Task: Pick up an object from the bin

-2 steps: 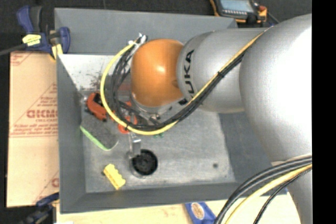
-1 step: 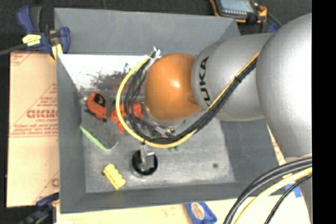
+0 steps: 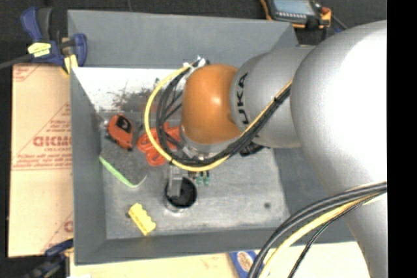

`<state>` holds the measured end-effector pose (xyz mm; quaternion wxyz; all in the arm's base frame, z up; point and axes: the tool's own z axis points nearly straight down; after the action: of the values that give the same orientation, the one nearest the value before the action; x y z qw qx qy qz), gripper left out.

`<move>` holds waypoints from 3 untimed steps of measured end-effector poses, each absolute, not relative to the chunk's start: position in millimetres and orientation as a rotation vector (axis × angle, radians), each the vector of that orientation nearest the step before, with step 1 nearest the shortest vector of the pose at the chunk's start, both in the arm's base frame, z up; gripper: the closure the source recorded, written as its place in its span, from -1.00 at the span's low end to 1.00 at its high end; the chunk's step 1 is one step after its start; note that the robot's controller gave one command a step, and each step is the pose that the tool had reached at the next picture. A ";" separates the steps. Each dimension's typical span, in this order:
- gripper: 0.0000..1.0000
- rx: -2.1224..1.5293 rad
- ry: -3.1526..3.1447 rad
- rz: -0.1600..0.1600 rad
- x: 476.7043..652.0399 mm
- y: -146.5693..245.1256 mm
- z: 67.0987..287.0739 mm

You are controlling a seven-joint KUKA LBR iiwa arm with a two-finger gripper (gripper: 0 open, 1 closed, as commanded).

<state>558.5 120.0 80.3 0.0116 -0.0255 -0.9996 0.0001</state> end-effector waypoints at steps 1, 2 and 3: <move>-1.00 -0.088 -3.146 -0.003 560.7 117.7 72.4; -1.00 -0.090 -3.145 -0.003 560.7 117.6 72.3; -1.00 0.026 -3.148 -0.002 514.6 88.9 72.4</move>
Offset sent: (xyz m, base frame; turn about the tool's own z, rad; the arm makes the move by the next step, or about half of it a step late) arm 0.0000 0.0000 0.0000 0.0000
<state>514.6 88.9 72.4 -0.0033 0.0084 -1.0000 -0.0008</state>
